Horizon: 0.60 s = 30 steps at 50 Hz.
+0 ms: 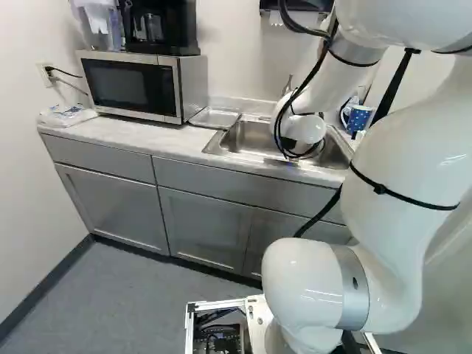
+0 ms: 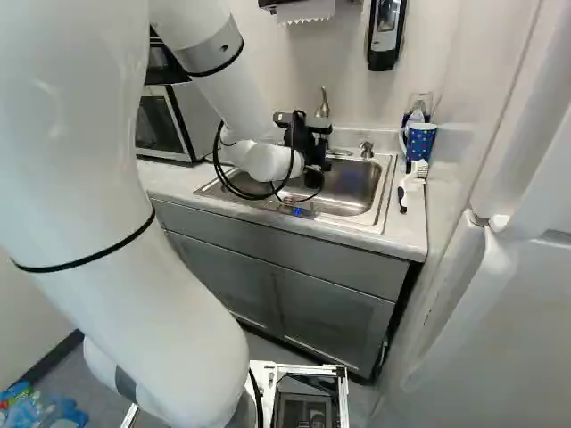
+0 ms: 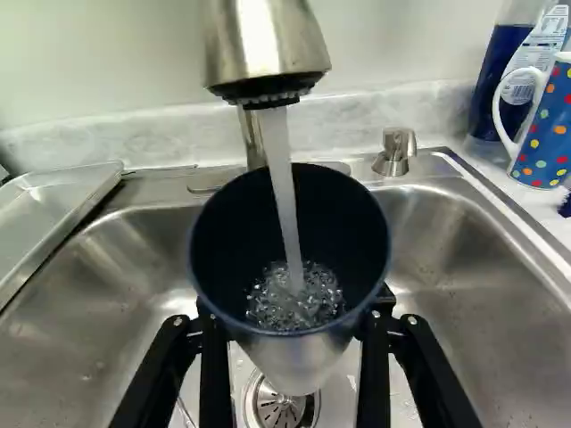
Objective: Rinse the cup and place it in the tray
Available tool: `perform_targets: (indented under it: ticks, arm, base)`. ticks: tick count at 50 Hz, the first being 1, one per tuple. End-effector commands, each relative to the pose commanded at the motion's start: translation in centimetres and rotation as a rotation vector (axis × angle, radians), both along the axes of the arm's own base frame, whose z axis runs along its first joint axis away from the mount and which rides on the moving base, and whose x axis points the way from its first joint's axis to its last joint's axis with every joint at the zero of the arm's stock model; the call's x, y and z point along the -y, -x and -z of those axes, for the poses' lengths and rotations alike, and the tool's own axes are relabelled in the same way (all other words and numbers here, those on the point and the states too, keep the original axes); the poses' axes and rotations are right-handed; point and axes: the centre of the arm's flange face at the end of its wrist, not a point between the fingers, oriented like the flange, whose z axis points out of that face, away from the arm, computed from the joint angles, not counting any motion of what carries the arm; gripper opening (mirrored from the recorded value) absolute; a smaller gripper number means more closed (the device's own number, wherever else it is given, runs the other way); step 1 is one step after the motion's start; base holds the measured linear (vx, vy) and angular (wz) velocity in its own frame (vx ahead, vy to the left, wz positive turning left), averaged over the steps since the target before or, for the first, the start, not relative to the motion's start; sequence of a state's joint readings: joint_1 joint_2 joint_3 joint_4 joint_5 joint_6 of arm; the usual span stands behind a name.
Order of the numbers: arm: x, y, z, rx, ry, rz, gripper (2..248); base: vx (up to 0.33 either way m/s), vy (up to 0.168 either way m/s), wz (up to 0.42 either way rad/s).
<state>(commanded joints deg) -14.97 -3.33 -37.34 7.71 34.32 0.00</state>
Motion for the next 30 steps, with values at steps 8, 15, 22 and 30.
perform_targets:
  ticks: [8,15,22,30]
  arm:
    - [0.0,0.0,0.0,0.0,0.0,0.0,124]
    - [0.0,0.0,0.0,0.0,0.0,0.0,124]
    - [0.0,0.0,0.0,0.0,0.0,0.0,124]
    - [0.0,0.0,0.0,0.0,0.0,0.0,124]
  base:
    - [0.0,0.0,0.0]
    - [0.0,0.0,0.0]
    - [0.0,0.0,0.0]
    - [0.0,0.0,0.0]
